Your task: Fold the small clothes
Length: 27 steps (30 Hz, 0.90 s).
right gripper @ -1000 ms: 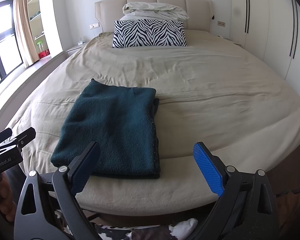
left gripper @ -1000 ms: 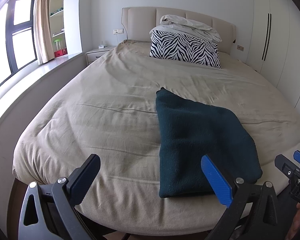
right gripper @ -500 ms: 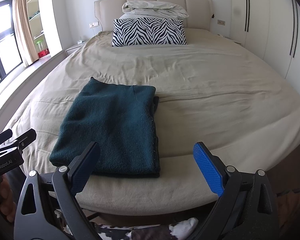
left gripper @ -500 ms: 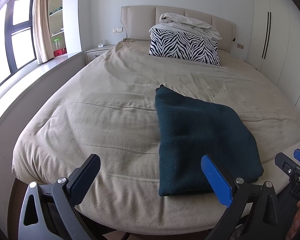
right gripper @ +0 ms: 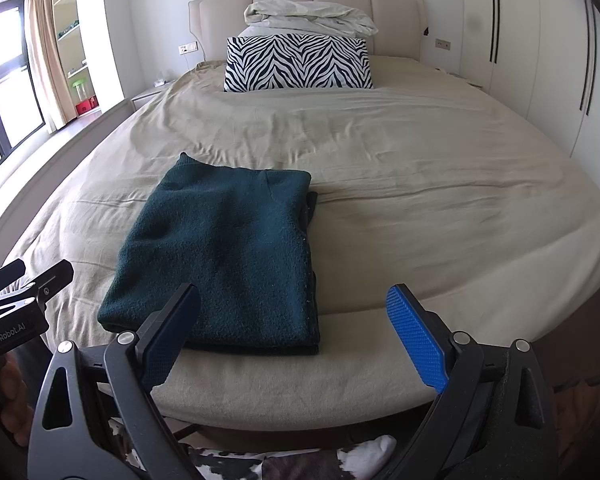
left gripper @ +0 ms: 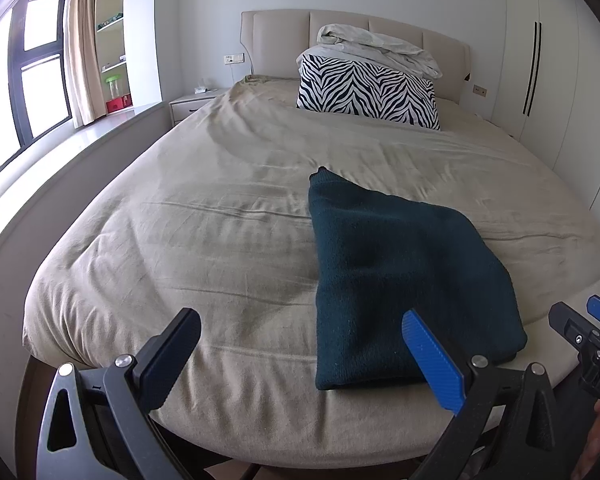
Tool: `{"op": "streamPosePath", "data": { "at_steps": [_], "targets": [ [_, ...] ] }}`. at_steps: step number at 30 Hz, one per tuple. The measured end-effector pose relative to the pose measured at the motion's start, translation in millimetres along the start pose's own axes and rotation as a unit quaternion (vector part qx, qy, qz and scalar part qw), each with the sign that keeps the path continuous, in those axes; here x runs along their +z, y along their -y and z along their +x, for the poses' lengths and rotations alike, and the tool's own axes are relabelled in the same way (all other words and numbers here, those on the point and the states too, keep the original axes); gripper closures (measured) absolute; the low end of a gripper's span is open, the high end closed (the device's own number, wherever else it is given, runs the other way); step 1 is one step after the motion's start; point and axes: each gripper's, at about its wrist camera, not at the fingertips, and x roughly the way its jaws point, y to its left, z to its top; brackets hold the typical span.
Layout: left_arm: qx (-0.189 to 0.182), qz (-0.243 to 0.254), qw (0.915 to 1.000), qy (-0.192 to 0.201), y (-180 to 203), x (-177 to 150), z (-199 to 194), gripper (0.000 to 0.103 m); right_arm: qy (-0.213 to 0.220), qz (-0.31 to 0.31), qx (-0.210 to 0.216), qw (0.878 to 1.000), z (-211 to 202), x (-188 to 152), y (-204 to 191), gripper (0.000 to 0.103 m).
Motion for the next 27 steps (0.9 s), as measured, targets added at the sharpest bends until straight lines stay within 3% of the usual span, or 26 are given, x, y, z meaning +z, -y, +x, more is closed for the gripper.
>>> {"op": "streamPosePath", "data": {
  "at_steps": [27],
  "targets": [
    [-0.006,0.005,0.9999,-0.007,-1.0,-5.4,6.0,0.0,-0.006,0.0,0.001,1.0,4.8,-2.0,4.9,0.008]
  ]
}}
